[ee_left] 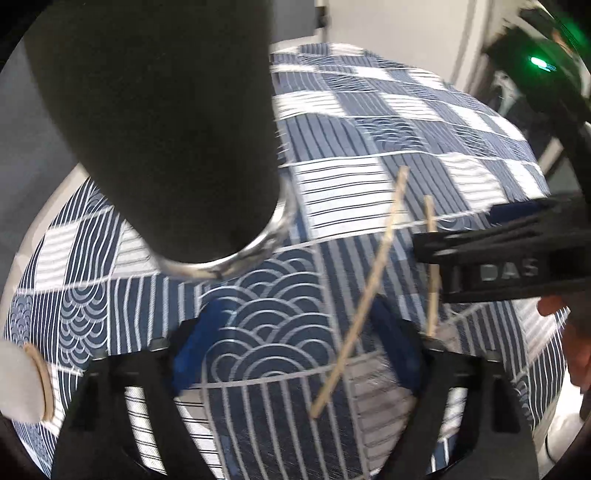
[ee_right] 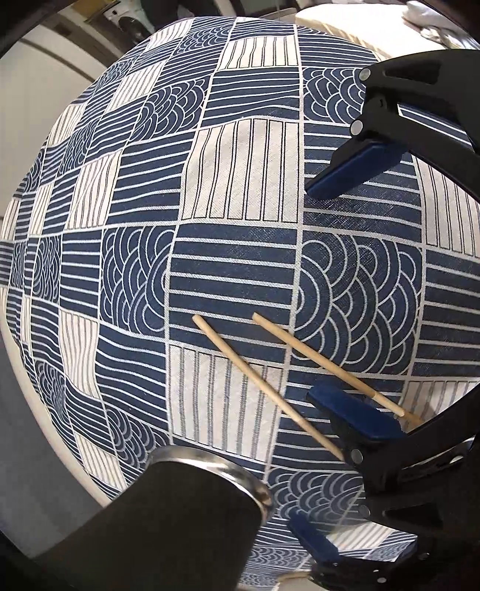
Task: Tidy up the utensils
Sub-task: 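Close the left gripper on a wooden stick while the right gripper grasps another, then carry the left gripper's stick over the black holder while the right gripper carries its stick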
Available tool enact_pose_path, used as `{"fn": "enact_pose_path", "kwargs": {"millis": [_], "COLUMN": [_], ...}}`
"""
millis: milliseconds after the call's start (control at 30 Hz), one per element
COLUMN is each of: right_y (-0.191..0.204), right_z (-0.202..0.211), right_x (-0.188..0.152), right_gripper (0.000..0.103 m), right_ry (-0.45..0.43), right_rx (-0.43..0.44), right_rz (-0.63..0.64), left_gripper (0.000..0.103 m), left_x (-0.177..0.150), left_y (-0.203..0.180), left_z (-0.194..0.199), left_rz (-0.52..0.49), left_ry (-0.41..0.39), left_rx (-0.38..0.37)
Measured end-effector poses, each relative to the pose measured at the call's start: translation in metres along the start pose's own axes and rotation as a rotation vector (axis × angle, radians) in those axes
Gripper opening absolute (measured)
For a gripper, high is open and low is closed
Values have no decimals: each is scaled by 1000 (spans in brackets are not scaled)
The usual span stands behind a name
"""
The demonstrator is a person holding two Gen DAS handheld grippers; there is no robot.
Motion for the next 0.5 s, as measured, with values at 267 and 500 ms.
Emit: {"fn": "enact_pose_path", "kwargs": {"millis": [267,500], "right_y": [-5,-32], "right_z": [15,18], "right_x": [-20,-15], "right_gripper": [18,5], "right_ry": [-61,6], "right_rx": [8,111], "right_rz": [71,63], "left_gripper": [10,5], "left_x": [0,-15], "left_y": [-9,13], "left_z": [6,10], "left_rz": [-4,240], "left_ry": [12,67], "left_rx": [-79,-245]}}
Point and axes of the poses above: each gripper's, at about its wrist camera, not at the fingertips, and z roughly against the way its jaws point, y to its left, x to its top, the point moved 2 cm from there along -z, roughly the way its jaws point, and after that the axes turned 9 degrees about y, right-handed, at the moved point
